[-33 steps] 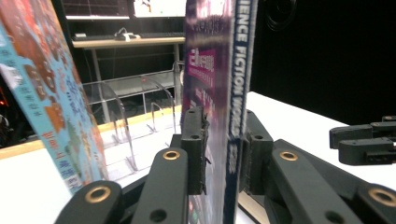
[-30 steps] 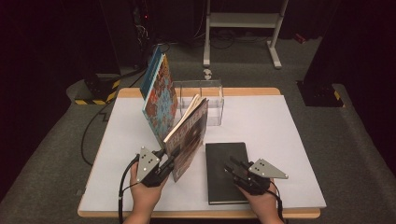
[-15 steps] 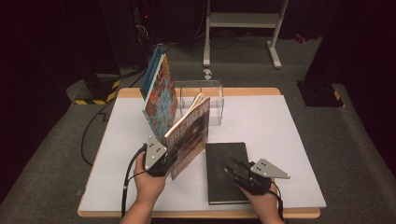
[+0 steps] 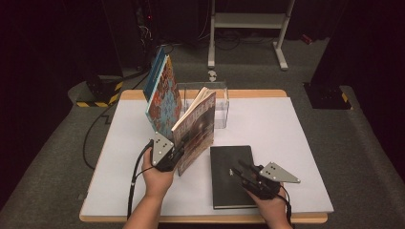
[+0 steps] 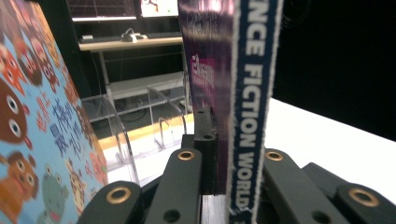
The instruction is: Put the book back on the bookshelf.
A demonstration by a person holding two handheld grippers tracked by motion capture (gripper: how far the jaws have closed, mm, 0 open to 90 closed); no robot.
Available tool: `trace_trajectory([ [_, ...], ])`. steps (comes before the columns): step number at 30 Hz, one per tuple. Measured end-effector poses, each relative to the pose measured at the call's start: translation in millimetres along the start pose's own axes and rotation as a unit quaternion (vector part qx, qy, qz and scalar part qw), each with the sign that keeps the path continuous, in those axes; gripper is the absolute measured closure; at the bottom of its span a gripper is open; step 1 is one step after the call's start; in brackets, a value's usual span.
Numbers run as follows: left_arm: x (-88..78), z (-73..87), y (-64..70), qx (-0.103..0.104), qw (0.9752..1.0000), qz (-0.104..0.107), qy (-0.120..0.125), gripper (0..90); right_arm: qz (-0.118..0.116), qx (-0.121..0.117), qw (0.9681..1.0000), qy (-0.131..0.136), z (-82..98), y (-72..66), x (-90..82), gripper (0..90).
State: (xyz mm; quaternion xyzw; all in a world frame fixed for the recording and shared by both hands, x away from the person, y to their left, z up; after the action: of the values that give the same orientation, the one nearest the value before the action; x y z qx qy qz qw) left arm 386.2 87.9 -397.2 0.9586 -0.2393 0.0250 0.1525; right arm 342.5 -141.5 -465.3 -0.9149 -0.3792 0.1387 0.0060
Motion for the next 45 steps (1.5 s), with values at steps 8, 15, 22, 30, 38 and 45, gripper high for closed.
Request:
trace_trajectory([
  [8,0.8,-5.4,-4.5,-0.015,0.9999,0.000,-0.008,74.6,-0.004,0.001,1.0000,-0.002,0.3,-1.7,0.7,63.1],
  [15,8.8,-11.4,-3.8,-0.006,0.9996,-0.021,-0.015,83.8,-0.006,0.003,1.0000,0.004,-1.9,-1.1,-1.9,63.1],
  [22,22.1,-32.9,-11.8,0.006,0.9969,-0.076,0.017,84.0,-0.007,0.007,0.9999,0.013,-5.3,2.1,-6.5,63.2],
  [30,54.1,-41.5,-16.1,0.004,0.9924,-0.120,0.026,83.9,-0.011,0.009,0.9997,0.020,-8.5,3.2,-10.1,63.2],
  [38,87.6,-41.1,-21.2,0.020,0.9887,-0.147,0.020,83.9,-0.009,0.014,0.9996,0.025,-9.4,8.8,-14.7,63.2],
  [45,110.2,-39.4,-33.2,0.025,0.9861,-0.162,0.026,83.9,-0.006,0.020,0.9994,0.027,-8.9,14.1,-16.4,63.2],
])
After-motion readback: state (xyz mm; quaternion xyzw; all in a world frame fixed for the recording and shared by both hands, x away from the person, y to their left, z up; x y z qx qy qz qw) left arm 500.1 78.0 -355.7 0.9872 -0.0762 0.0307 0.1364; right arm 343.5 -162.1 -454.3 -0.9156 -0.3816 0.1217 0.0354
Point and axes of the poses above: each handheld gripper's, and its own axes: x roughly forward along the jaws, z roughly out of its underside, y roughly to its right, the point moved 5 cm from there along x, roughly forward along the jaws, and after that the axes turned 1 degree about x, right-handed, at the moved point
